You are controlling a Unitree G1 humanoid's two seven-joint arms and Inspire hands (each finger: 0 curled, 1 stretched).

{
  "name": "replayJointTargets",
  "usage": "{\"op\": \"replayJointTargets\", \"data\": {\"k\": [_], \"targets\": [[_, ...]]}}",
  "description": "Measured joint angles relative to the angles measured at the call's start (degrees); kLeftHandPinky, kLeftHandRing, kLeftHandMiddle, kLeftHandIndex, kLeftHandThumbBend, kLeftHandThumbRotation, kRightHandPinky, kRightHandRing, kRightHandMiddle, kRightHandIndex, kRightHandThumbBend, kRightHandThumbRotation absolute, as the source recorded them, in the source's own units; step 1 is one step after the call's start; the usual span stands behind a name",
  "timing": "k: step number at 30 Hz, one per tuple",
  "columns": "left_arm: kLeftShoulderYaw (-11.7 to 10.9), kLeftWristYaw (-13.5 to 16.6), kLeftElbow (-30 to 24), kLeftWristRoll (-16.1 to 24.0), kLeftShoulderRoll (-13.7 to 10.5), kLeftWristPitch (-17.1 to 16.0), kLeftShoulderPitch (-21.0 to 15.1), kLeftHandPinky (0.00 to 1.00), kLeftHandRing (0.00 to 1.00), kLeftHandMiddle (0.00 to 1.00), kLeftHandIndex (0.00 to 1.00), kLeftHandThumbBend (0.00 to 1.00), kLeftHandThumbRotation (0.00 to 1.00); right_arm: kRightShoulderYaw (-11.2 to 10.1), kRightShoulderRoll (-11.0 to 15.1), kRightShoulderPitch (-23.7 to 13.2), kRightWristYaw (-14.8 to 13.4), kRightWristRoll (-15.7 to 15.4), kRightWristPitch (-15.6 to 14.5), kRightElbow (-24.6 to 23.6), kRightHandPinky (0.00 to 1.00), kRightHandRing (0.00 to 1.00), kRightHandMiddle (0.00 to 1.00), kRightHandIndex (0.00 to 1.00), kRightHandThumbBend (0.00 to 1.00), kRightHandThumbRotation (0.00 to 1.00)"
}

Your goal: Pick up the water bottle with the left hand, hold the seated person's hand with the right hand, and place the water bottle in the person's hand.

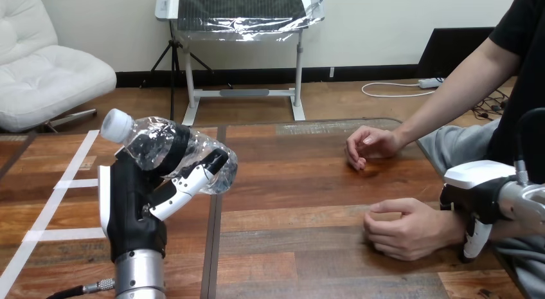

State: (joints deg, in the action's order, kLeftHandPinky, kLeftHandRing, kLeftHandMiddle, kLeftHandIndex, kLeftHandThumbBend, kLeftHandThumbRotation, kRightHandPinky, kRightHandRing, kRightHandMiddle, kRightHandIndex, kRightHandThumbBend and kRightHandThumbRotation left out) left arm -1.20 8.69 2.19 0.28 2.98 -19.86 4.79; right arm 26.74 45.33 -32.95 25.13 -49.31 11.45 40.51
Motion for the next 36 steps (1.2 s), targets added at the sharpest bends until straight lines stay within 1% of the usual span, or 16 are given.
{"op": "replayJointTargets", "data": {"k": [3, 7, 10, 12, 18, 21, 24, 27, 32, 36], "targets": [[0.0, 0.2, -0.2, 0.1, 0.0, 0.2, 0.0, 0.4, 0.42, 0.47, 0.49, 0.64, 0.0, 0.6, 0.0, -0.3, -0.9, -0.7, 0.0, 0.3, 0.45, 0.56, 0.65, 0.71, 0.67, 0.04], [-0.2, 0.3, -0.6, 0.2, 0.0, 0.8, 0.0, 0.4, 0.42, 0.47, 0.49, 0.64, 0.0, 1.3, -0.2, -0.5, -2.3, -1.4, 0.0, 0.7, 0.54, 0.65, 0.71, 0.73, 0.67, 0.05], [-0.2, 0.4, -0.8, 0.2, 0.0, 1.1, 0.1, 0.4, 0.42, 0.47, 0.49, 0.64, 0.0, 2.0, -0.3, -0.8, -3.0, -1.8, 0.0, 1.2, 0.58, 0.68, 0.72, 0.73, 0.66, 0.05], [-0.3, 0.4, -1.0, 0.2, -0.1, 1.2, 0.2, 0.4, 0.42, 0.47, 0.49, 0.64, 0.0, 2.4, -0.4, -1.1, -3.5, -2.1, 0.1, 1.6, 0.58, 0.68, 0.72, 0.73, 0.66, 0.05], [-0.4, 0.5, -1.5, 0.1, -0.1, 1.4, 0.3, 0.4, 0.42, 0.47, 0.49, 0.64, 0.0, 3.1, -0.7, -1.7, -4.8, -2.6, 0.0, 2.9, 0.53, 0.64, 0.69, 0.67, 0.65, 0.01], [-0.5, 0.5, -1.7, 0.1, -0.1, 1.5, 0.4, 0.4, 0.42, 0.47, 0.49, 0.64, 0.0, 3.4, -0.7, -1.9, -5.3, -2.7, 0.0, 3.5, 0.52, 0.64, 0.69, 0.64, 0.64, 0.01], [-0.7, 0.5, -1.8, 0.0, -0.1, 1.5, 0.4, 0.4, 0.42, 0.47, 0.49, 0.64, 0.0, 3.7, -0.7, -2.0, -5.4, -2.7, -0.2, 3.6, 0.53, 0.67, 0.7, 0.61, 0.64, 0.0], [-0.9, 0.5, -1.8, 0.1, -0.1, 1.5, 0.4, 0.4, 0.42, 0.47, 0.49, 0.64, 0.0, 4.0, -0.7, -2.0, -5.6, -2.7, -0.3, 3.7, 0.53, 0.68, 0.7, 0.6, 0.64, 0.0], [-1.1, 0.5, -1.8, 0.1, -0.1, 1.5, 0.4, 0.39, 0.42, 0.47, 0.49, 0.64, 0.0, 4.4, -0.7, -2.1, -6.4, -2.9, -0.4, 3.7, 0.5, 0.65, 0.68, 0.58, 0.65, 0.0], [-1.2, 0.5, -1.8, 0.1, -0.1, 1.5, 0.4, 0.39, 0.42, 0.47, 0.48, 0.64, 0.0, 4.9, -0.7, -2.1, -7.6, -3.2, -0.3, 3.8, 0.49, 0.63, 0.66, 0.57, 0.67, 0.0]]}}
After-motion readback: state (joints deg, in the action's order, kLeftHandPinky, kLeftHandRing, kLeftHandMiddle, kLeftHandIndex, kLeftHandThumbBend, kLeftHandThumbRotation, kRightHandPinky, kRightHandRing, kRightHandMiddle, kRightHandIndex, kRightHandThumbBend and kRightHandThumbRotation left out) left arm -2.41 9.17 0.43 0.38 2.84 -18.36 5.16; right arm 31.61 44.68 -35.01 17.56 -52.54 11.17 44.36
